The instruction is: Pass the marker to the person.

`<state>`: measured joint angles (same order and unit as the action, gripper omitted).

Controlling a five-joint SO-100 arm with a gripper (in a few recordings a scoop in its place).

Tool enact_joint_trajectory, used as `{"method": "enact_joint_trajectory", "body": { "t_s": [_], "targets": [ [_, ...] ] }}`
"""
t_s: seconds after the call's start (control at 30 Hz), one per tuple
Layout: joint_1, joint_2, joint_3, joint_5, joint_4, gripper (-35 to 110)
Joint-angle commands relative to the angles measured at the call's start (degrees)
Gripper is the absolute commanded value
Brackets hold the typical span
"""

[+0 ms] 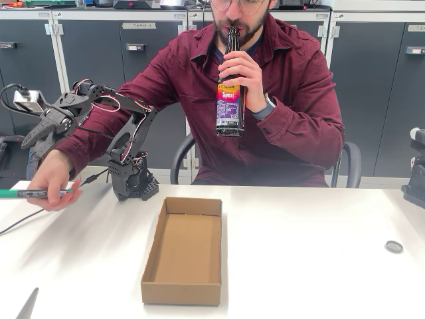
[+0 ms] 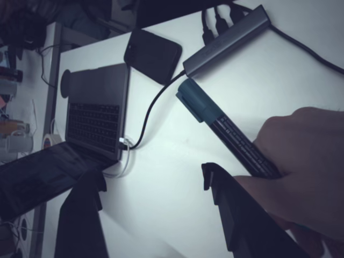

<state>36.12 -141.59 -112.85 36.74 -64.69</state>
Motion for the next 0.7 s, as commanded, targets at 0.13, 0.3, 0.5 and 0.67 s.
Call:
{"method": "enact_joint_trajectory", "body": {
  "t_s": [0.13,0.3,0.5,0.67],
  "targets": [
    [-0.9,-1.7,2.3,1.1,-0.3,39],
    [-0.7,-1.7,2.2,1.1,-0.2,39],
    [-0.6,-1.5,2.1,1.0,0.3,39],
    [-0.5,-1.5,2.3,1.1,0.1,39]
  ]
}}
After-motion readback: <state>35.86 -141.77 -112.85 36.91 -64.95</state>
